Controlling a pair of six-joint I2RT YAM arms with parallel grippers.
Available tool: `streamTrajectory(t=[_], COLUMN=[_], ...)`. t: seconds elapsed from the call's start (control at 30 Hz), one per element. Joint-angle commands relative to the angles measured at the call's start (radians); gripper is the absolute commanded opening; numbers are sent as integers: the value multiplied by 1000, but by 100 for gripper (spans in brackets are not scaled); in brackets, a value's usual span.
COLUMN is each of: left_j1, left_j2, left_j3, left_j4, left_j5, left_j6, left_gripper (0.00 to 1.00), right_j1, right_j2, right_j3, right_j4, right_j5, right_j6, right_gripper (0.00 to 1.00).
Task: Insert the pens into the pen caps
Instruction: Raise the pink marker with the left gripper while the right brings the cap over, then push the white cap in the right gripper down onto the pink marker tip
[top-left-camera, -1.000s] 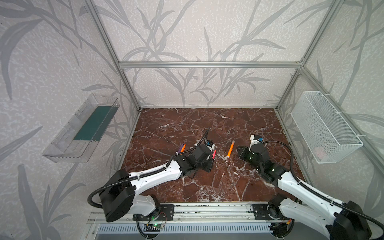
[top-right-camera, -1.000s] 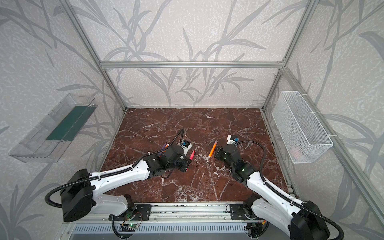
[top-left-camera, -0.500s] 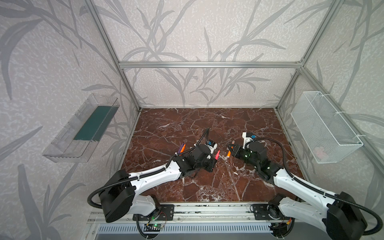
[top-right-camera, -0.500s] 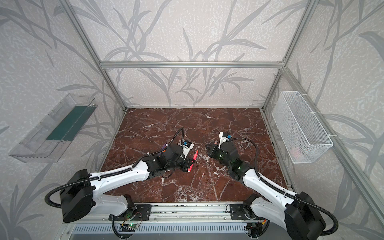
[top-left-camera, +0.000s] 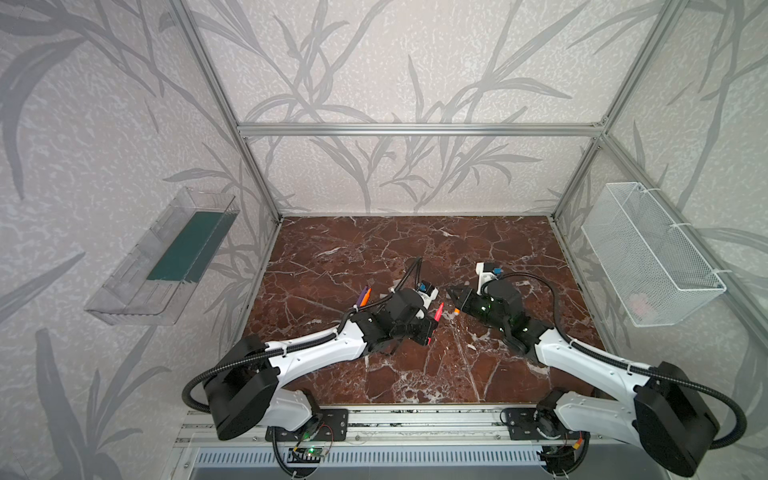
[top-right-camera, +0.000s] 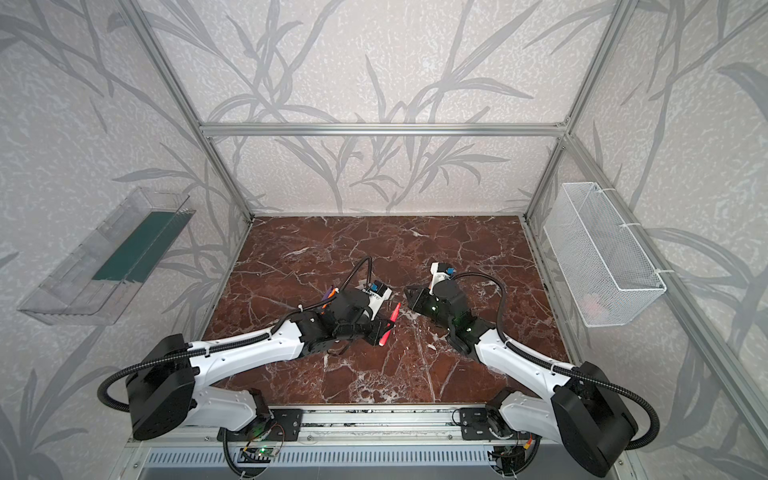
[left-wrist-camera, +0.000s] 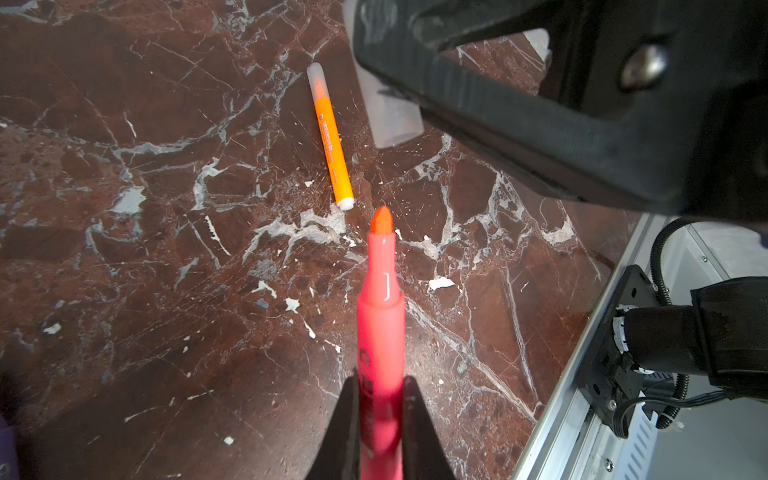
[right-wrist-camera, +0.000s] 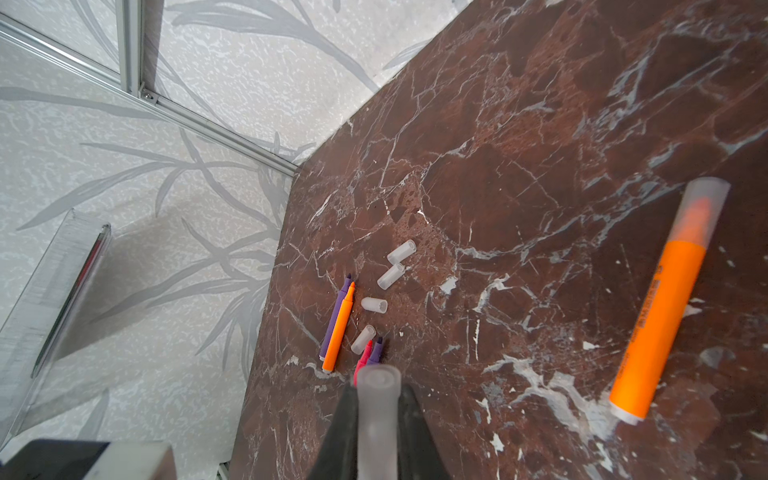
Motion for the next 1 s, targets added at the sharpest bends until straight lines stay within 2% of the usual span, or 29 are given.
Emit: streamTrajectory(t=[0.0,0.97], left_j1=[-4,-2], left_j2=[7,17], left_j3=[19,43], left_j4=[18,-17], left_j5=[0,-57], left_j6=[0,6], left_gripper=[0,0], right_j1=[15,76], right_j2=[13,15], right_j3=[38,17], right_j4=[5,-42], right_j5=[16,88], right_j6=[9,12], right_gripper=[0,0])
